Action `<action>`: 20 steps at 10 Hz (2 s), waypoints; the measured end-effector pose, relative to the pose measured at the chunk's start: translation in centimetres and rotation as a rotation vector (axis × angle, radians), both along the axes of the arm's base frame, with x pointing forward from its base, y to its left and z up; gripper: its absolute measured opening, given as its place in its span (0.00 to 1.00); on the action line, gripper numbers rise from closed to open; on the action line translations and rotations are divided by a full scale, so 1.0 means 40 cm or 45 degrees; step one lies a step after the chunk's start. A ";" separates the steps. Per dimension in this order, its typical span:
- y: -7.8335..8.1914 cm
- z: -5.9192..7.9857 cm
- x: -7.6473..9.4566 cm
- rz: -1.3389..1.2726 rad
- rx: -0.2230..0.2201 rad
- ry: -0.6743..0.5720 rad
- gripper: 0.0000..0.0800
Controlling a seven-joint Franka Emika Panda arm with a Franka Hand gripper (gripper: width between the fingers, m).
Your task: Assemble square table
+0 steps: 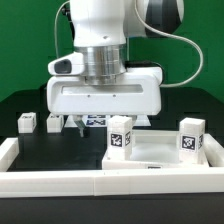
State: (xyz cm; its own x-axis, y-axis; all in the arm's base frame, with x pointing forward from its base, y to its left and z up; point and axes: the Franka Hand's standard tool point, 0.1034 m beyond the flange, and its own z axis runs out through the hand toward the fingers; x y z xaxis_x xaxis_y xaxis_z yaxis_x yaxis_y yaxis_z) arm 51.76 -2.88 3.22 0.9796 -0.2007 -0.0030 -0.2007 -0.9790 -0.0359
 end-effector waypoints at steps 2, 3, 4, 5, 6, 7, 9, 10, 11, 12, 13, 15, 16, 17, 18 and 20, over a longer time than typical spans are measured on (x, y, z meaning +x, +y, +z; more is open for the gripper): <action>0.003 -0.011 0.000 0.005 -0.008 -0.009 0.81; -0.001 -0.018 -0.001 0.004 -0.014 -0.012 0.81; -0.006 -0.025 -0.003 0.005 -0.019 -0.011 0.81; -0.013 -0.034 -0.003 0.008 -0.028 -0.017 0.81; -0.015 -0.045 -0.005 0.007 -0.036 -0.019 0.81; -0.013 -0.050 -0.007 0.005 -0.039 -0.018 0.80; -0.007 -0.045 -0.001 0.003 -0.037 -0.023 0.59; -0.007 -0.043 0.000 0.002 -0.036 -0.024 0.36; -0.007 -0.044 -0.001 0.002 -0.037 -0.024 0.19; -0.007 -0.044 -0.001 0.003 -0.037 -0.024 0.19; -0.008 -0.044 0.000 0.002 -0.037 -0.025 0.07; -0.008 -0.044 0.000 0.002 -0.037 -0.025 0.07; -0.008 -0.044 0.000 0.002 -0.037 -0.025 0.07; -0.008 -0.044 0.000 0.002 -0.037 -0.025 0.07; -0.008 -0.044 0.000 0.002 -0.037 -0.025 0.07; -0.008 -0.044 0.000 0.003 -0.037 -0.025 0.07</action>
Offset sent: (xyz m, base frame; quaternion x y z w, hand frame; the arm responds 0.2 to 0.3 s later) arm 0.0016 0.0000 -0.0100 0.0108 0.0107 -0.0130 0.9998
